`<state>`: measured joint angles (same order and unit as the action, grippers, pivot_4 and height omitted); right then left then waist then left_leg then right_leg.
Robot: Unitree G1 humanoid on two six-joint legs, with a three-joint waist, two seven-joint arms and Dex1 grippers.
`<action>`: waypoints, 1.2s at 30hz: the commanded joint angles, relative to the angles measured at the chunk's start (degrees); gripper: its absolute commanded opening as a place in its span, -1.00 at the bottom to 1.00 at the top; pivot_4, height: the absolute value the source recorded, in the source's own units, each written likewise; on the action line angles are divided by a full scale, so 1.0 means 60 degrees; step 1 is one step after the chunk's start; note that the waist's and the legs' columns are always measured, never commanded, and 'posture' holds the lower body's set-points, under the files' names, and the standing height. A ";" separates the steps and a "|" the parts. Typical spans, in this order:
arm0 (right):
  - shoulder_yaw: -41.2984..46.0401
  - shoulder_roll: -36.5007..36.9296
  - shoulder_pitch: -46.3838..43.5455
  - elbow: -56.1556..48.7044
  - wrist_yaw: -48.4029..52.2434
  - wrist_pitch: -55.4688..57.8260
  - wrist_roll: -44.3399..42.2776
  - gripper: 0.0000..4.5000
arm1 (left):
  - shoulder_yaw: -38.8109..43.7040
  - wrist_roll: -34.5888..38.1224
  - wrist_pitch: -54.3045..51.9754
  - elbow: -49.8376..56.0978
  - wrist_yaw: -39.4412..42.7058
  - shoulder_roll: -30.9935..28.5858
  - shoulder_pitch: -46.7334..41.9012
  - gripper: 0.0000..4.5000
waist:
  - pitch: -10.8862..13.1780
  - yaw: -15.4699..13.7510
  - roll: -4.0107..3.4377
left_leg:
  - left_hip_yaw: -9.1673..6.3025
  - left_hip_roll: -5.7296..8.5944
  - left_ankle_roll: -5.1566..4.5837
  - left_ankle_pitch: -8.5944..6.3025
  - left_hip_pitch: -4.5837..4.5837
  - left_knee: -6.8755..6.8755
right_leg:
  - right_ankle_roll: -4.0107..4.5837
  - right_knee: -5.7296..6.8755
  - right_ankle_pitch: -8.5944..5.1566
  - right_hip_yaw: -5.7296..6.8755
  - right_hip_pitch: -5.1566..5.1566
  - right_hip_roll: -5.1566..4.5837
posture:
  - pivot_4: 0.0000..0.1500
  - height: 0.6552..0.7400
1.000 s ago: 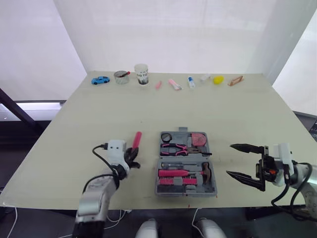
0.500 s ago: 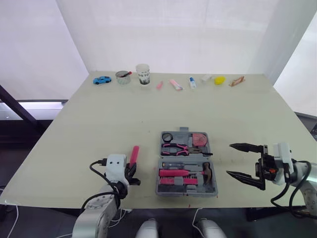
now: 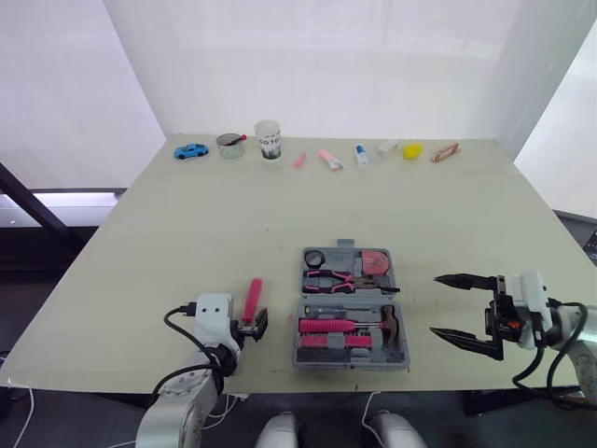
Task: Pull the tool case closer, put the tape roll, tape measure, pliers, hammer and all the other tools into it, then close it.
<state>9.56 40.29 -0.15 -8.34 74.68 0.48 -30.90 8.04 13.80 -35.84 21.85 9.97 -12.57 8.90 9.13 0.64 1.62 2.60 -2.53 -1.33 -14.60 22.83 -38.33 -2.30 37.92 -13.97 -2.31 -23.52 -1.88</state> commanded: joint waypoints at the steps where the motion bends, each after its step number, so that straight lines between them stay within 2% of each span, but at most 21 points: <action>1: 0.0127 -0.0003 0.0041 -0.0179 -0.0004 -0.0199 -0.0091 1.00 | 0.0122 0.0163 0.0246 0.0618 0.0268 -0.0221 -0.0144 0.98 | 0.0000 0.0001 0.0000 | 0.0000 0.0000 0.0000 0.0000 0.0000 0.0000 | 0.0000 0.0000 0.0000 0.0000 0.0000 0.0000 | 1.00 1.00; 6: 0.0151 -0.0171 0.0095 -0.0124 -0.0222 -0.0215 -0.0121 1.00 | 0.0033 0.0117 0.0194 0.0813 0.1147 -0.1226 -0.0394 0.98 | 0.0000 -0.0001 0.0000 | -0.0001 0.0000 0.0000 0.0000 0.0000 0.0000 | 0.0001 0.0001 0.0000 0.0002 0.0000 0.0001 | 1.00 1.00; 9: 0.0099 -0.0246 0.0091 -0.0117 -0.0283 -0.0246 -0.0078 1.00 | -0.0030 0.0211 0.0446 0.0615 0.2264 -0.2229 -0.0676 0.98 | 0.0001 0.0005 0.0000 | 0.0003 -0.0001 0.0000 0.0000 -0.0001 0.0001 | 0.0001 -0.0002 -0.0001 -0.0001 -0.0001 0.0000 | 1.00 1.00; 13: 0.0073 -0.0257 0.0018 -0.0025 -0.0290 -0.0262 -0.0048 1.00 | -0.0033 0.0539 0.1446 -0.0131 0.4402 -0.3752 -0.1540 0.98 | 0.0002 -0.0019 -0.0002 | 0.0009 -0.0002 0.0000 0.0000 0.0001 0.0000 | 0.0004 0.0001 -0.0001 0.0009 -0.0002 0.0000 | 1.00 1.00; 17: 0.0049 -0.0254 -0.0101 0.0081 -0.0253 -0.0264 -0.0041 1.00 | -0.0716 0.0510 0.2510 -0.0997 0.7069 -0.5484 -0.2412 0.98 | 0.0004 -0.0007 -0.0006 | 0.0023 -0.0002 0.0000 0.0000 0.0002 0.0002 | 0.0004 -0.0007 -0.0002 0.0006 -0.0004 -0.0003 | 1.00 1.00; 20: 0.0010 -0.0263 -0.0231 0.0164 -0.0249 -0.0251 -0.0024 1.00 | -0.1320 0.0293 0.3590 -0.1908 0.8784 -0.6397 -0.3265 0.98 | 0.0008 0.0003 -0.0012 | 0.0027 -0.0003 0.0000 0.0000 0.0004 0.0007 | 0.0004 -0.0009 -0.0003 0.0003 -0.0010 -0.0002 | 1.00 1.00; 23: -0.0003 -0.0280 -0.0254 0.0169 -0.0258 -0.0275 -0.0016 1.00 | -0.2519 -0.0568 0.6387 -0.3733 1.1257 -0.7041 -0.4844 0.98 | 0.0011 0.0000 -0.0013 | 0.0038 -0.0004 0.0000 0.0000 0.0007 0.0007 | 0.0004 -0.0010 -0.0003 0.0007 -0.0011 0.0000 | 1.00 1.00; 27: 0.0059 -0.0262 -0.0167 0.0083 -0.0315 -0.0270 -0.0036 1.00 | -0.3748 -0.1523 0.9427 -0.5764 1.3267 -0.7182 -0.6447 0.98 | 0.0018 -0.0048 -0.0007 | 0.0047 -0.0004 0.0001 0.0001 0.0015 0.0002 | 0.0005 -0.0007 -0.0003 0.0025 -0.0011 0.0009 | 1.00 1.00; 31: 0.0098 -0.0271 -0.0037 -0.0036 -0.0405 -0.0280 -0.0024 1.00 | -0.5770 -0.2358 1.2763 -0.8048 1.3754 -0.7254 -0.8365 0.98 | 0.0023 -0.0106 -0.0005 | 0.0053 -0.0002 -0.0002 0.0000 0.0028 0.0000 | 0.0002 -0.0016 -0.0003 0.0016 -0.0014 0.0012 | 1.00 1.00; 33: 0.0114 -0.0297 0.0048 -0.0132 -0.0497 -0.0278 -0.0028 1.00 | -0.6835 -0.2855 1.4365 -0.9155 1.3754 -0.7061 -0.9441 0.98 | 0.0024 -0.0150 -0.0002 | 0.0052 -0.0002 -0.0002 0.0000 0.0028 -0.0002 | 0.0001 -0.0014 -0.0003 0.0014 -0.0014 0.0014 | 1.00 1.00; 36: 0.0109 -0.0323 0.0120 -0.0196 -0.0579 -0.0295 -0.0022 1.00 | -0.7695 -0.3612 1.6030 -1.0523 1.3754 -0.6578 -1.0656 0.98 | 0.0024 -0.0210 -0.0002 | 0.0054 -0.0001 -0.0002 0.0000 0.0031 -0.0005 | 0.0000 -0.0015 -0.0001 0.0012 -0.0013 0.0015 | 1.00 1.00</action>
<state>9.30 38.30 0.37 -7.70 71.76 -0.43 -30.49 -34.93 -4.56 51.85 -35.98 89.03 -53.50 -51.08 9.28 -0.62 1.61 2.95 -2.54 -1.35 -14.60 23.01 -38.36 -2.31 37.83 -13.98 -2.29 -23.61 -1.79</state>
